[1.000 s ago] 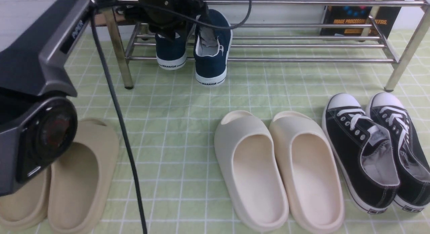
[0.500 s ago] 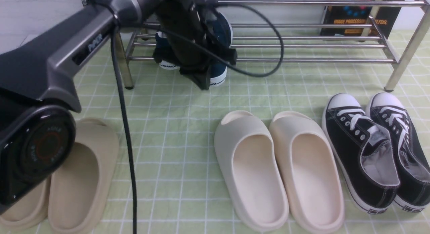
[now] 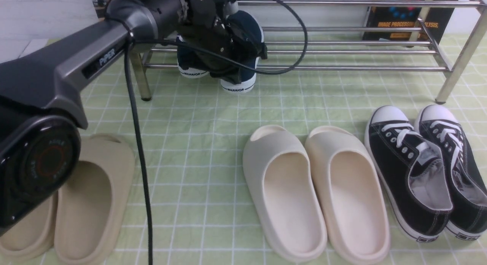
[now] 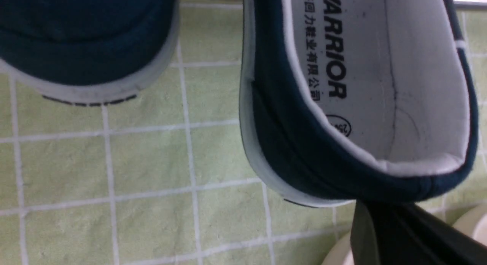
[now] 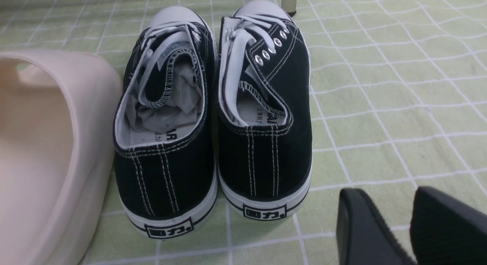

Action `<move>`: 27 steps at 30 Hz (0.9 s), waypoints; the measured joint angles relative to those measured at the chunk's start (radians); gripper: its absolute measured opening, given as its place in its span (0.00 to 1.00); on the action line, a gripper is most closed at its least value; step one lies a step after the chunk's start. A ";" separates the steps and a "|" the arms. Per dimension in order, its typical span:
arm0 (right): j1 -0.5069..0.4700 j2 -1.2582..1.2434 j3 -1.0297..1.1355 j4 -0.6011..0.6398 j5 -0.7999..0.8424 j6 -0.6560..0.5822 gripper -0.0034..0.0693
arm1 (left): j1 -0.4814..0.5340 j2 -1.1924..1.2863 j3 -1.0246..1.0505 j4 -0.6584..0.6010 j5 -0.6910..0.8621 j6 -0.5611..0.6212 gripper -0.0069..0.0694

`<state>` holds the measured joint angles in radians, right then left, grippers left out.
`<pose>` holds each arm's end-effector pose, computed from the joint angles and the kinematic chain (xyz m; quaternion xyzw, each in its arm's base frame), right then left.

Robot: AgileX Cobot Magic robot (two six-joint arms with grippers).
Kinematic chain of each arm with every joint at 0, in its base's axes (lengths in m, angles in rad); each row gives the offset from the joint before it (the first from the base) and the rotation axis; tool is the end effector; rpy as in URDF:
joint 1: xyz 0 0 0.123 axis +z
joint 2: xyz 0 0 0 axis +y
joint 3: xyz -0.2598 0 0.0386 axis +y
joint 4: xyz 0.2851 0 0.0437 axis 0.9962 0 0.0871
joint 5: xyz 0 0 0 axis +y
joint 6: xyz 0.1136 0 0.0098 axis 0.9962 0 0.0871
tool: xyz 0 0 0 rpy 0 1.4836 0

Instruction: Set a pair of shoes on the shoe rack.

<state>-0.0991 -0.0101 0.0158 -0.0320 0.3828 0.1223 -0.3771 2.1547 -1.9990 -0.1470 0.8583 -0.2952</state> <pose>0.1332 -0.0146 0.1671 0.0806 0.8011 -0.0067 0.5930 0.4902 -0.2078 0.2271 0.0108 0.9464 -0.1682 0.2755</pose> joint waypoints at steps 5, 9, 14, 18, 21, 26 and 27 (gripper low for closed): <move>0.000 0.000 0.000 0.000 0.000 0.000 0.38 | 0.033 0.030 -0.021 -0.009 -0.037 -0.017 0.07; 0.000 0.000 0.000 0.000 0.000 0.000 0.38 | 0.036 0.053 -0.042 -0.012 -0.049 -0.018 0.07; 0.000 0.000 0.000 0.000 0.000 0.000 0.38 | 0.036 0.047 -0.044 0.002 -0.054 -0.018 0.07; 0.000 0.000 0.000 0.000 0.000 0.000 0.38 | 0.036 0.012 -0.044 0.066 -0.021 -0.018 0.07; 0.000 0.000 0.000 0.000 0.000 0.000 0.38 | 0.041 -0.103 -0.043 0.147 0.081 -0.018 0.07; 0.000 0.000 0.000 0.000 0.000 0.000 0.38 | 0.042 -0.327 -0.044 0.239 0.232 -0.018 0.07; 0.000 0.000 0.000 0.000 0.000 0.000 0.38 | 0.042 -0.391 -0.044 0.252 0.267 -0.014 0.07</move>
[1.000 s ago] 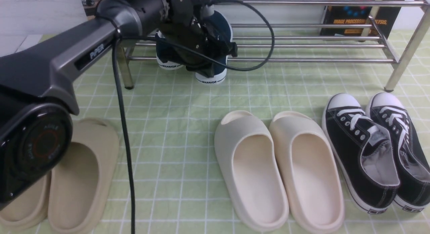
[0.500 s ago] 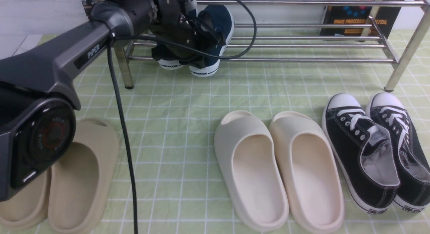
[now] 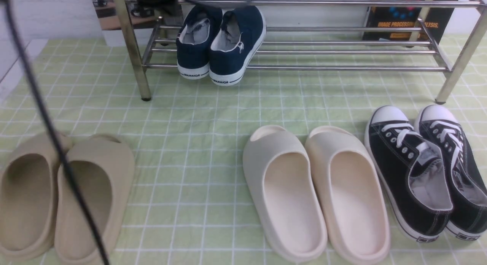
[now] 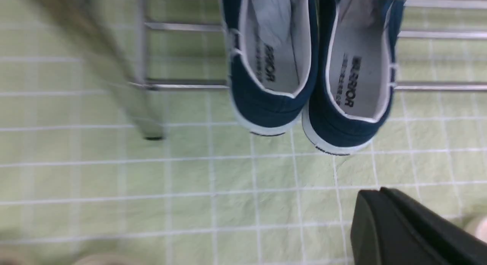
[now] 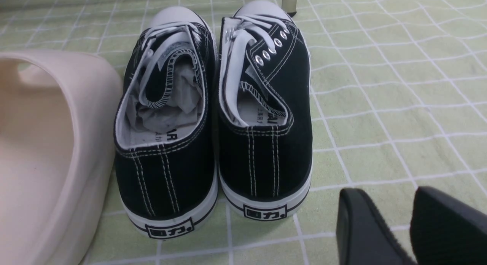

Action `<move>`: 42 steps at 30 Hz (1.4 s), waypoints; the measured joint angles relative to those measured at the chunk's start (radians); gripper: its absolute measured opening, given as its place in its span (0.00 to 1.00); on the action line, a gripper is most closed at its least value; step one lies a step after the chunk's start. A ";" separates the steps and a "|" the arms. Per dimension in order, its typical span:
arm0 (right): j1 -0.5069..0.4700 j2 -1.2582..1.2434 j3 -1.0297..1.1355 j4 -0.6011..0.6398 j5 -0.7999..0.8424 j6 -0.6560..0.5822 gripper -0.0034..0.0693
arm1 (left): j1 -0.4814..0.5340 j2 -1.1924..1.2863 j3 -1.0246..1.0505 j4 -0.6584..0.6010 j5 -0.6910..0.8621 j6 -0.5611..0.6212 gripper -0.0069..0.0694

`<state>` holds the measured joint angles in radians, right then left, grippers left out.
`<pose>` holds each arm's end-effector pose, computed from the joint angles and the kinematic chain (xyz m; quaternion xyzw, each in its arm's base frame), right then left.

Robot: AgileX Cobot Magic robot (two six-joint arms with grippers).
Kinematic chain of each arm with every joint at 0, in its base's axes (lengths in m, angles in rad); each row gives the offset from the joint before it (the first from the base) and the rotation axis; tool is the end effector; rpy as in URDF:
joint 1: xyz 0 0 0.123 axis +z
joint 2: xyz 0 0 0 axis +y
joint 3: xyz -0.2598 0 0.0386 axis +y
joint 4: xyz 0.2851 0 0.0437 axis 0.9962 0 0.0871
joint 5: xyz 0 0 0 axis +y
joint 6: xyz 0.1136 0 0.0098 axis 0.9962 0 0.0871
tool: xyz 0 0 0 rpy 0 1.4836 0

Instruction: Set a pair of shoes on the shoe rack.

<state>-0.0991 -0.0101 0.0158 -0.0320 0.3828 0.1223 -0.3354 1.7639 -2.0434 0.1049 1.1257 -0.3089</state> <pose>0.1332 -0.0146 0.1671 0.0806 0.8011 -0.0067 0.5930 0.4116 -0.1321 0.4132 0.0142 0.9174 -0.0751 0.3906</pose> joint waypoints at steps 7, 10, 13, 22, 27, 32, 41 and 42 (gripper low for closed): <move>0.000 0.000 0.000 0.000 0.000 0.000 0.38 | 0.000 -0.381 0.081 0.037 0.124 0.054 0.07; 0.000 0.000 0.000 0.000 0.000 0.000 0.38 | 0.000 -0.563 0.223 0.042 0.123 0.057 0.07; 0.000 0.000 0.000 0.000 0.000 0.000 0.38 | 0.000 -0.742 0.411 0.047 0.090 0.053 0.07; 0.000 0.000 0.000 0.000 0.000 0.000 0.38 | 0.000 -1.306 1.117 0.068 -0.125 -0.117 0.07; 0.000 0.000 0.000 0.000 0.000 0.000 0.38 | 0.000 -1.462 1.271 0.066 -0.139 -0.158 0.07; 0.000 0.000 0.000 0.000 0.000 0.000 0.38 | 0.000 -1.507 1.336 0.061 -0.137 -0.161 0.07; 0.000 0.000 0.000 0.000 0.000 0.000 0.38 | 0.000 -1.507 1.367 0.016 -0.194 -0.154 0.07; 0.000 0.000 0.000 0.000 0.000 0.000 0.38 | 0.000 -1.507 1.389 0.014 -0.225 -0.136 0.07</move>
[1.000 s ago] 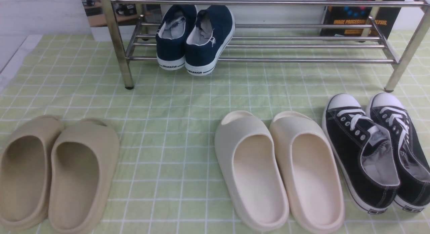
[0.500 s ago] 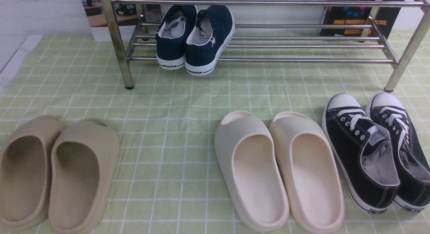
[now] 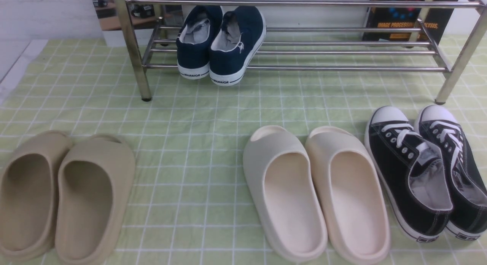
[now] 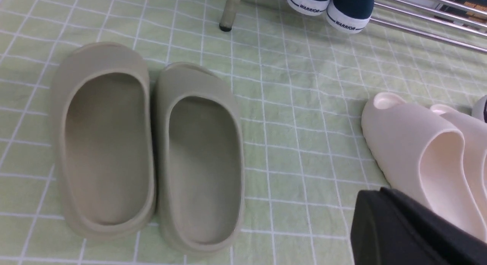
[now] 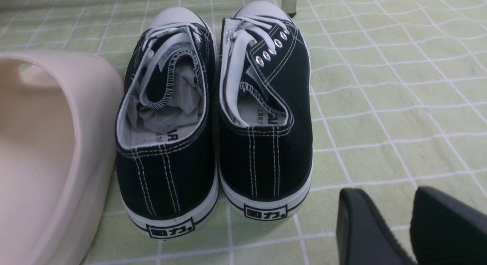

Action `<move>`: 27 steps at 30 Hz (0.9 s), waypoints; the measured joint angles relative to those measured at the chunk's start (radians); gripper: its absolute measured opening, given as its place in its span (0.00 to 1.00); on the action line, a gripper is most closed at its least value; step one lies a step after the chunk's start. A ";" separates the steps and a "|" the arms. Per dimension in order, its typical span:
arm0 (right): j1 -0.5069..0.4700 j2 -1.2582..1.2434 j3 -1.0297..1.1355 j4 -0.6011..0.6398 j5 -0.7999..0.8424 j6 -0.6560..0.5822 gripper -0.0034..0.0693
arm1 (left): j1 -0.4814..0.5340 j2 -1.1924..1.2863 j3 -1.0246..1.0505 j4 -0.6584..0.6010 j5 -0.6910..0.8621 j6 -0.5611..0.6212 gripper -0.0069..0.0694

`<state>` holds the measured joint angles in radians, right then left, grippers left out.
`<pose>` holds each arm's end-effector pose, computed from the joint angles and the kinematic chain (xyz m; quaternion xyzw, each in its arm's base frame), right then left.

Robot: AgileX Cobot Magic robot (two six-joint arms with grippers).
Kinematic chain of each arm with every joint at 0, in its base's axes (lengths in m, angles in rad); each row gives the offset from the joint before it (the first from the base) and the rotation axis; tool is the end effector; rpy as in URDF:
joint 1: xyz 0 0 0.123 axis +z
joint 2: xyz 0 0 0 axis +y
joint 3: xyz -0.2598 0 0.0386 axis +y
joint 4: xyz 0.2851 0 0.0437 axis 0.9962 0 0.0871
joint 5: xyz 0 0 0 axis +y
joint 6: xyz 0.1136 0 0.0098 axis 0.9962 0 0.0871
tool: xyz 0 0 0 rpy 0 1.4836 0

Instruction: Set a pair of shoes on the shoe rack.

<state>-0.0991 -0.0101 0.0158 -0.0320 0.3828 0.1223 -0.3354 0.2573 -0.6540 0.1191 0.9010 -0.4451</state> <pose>0.1332 -0.0146 0.1671 0.0806 0.8011 -0.0067 0.5930 0.1060 -0.0257 0.3312 -0.0404 0.8357 -0.1523 0.5260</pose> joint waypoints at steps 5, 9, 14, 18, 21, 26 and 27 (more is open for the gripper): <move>0.000 0.000 0.000 0.000 0.000 0.000 0.38 | 0.000 0.000 0.079 0.001 -0.103 0.036 0.07; 0.000 0.000 0.000 0.000 0.000 0.000 0.38 | 0.007 -0.030 0.231 0.030 -0.300 0.037 0.07; 0.000 0.000 0.000 0.000 0.000 0.000 0.38 | 0.087 -0.097 0.414 0.034 -0.521 -0.002 0.07; 0.000 0.000 0.000 0.000 0.000 0.000 0.38 | 0.198 -0.163 0.542 -0.007 -0.606 0.030 0.07; 0.000 0.000 0.000 0.000 0.000 0.000 0.38 | 0.267 -0.206 0.610 -0.056 -0.613 0.082 0.07; 0.000 0.000 0.000 0.000 0.000 0.000 0.38 | 0.310 -0.258 0.671 -0.082 -0.615 0.118 0.07; 0.000 0.000 0.000 0.000 0.000 0.000 0.38 | 0.312 -0.265 0.679 -0.082 -0.615 0.122 0.07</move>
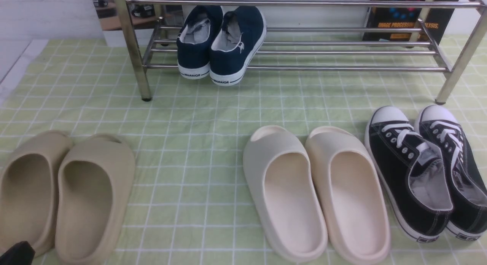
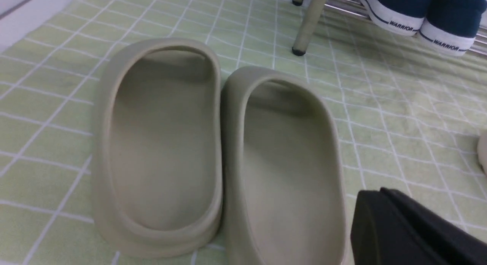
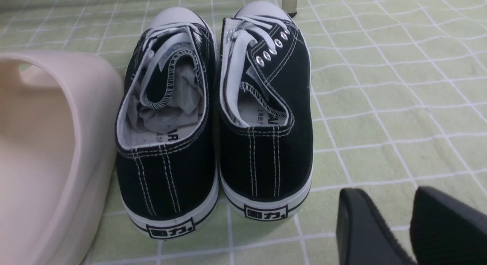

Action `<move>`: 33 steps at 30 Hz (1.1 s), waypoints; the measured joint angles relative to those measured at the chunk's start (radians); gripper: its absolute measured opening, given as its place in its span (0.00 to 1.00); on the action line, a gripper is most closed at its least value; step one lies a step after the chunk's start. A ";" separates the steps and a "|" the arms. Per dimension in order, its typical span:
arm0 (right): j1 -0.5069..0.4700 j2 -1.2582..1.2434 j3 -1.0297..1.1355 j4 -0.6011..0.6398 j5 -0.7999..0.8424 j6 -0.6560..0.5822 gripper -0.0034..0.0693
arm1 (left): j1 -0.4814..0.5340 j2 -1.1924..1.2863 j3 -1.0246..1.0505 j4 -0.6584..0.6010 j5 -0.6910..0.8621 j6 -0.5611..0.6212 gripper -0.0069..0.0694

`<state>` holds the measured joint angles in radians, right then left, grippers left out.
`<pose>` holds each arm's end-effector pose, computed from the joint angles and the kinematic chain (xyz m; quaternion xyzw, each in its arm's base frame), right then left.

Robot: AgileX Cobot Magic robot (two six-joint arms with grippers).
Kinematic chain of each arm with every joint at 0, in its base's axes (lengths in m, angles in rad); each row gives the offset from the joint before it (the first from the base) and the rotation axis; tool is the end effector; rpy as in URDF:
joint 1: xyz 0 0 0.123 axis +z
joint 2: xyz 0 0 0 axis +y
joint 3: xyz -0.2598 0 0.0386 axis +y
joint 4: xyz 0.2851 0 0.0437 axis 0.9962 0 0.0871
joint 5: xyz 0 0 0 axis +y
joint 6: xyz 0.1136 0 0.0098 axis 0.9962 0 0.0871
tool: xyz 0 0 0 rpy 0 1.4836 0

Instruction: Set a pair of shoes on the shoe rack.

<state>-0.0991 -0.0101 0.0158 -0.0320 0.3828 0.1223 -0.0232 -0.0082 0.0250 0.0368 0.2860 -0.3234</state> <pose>0.1332 -0.0146 0.1671 0.0806 0.8011 -0.0067 0.5930 0.1370 -0.0020 0.1739 -0.1061 0.7718 -0.0932 0.6200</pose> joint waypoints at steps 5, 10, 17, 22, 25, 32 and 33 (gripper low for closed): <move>0.000 0.000 0.000 0.000 0.000 0.000 0.38 | 0.000 -0.002 0.002 0.000 0.056 0.007 0.07; 0.000 0.000 0.000 0.000 0.001 0.000 0.38 | 0.001 -0.002 0.003 0.000 0.087 0.026 0.07; 0.000 0.000 0.000 0.000 0.001 0.000 0.38 | 0.001 -0.002 0.003 0.000 0.091 0.029 0.07; 0.000 0.000 0.000 0.000 0.001 0.000 0.38 | 0.001 -0.002 0.003 0.000 0.097 0.029 0.07; 0.000 0.000 0.000 0.000 0.001 0.000 0.38 | 0.001 -0.002 0.003 0.000 0.097 0.029 0.07; 0.000 0.000 0.000 0.000 0.001 0.000 0.38 | 0.001 -0.002 0.003 0.000 0.098 0.030 0.07; 0.000 0.000 0.000 0.000 0.001 0.000 0.38 | 0.001 -0.002 0.003 0.000 0.098 0.030 0.07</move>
<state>-0.0991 -0.0101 0.0158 -0.0320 0.3836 0.1223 -0.0221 -0.0105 0.0275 0.0368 0.3836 -0.2933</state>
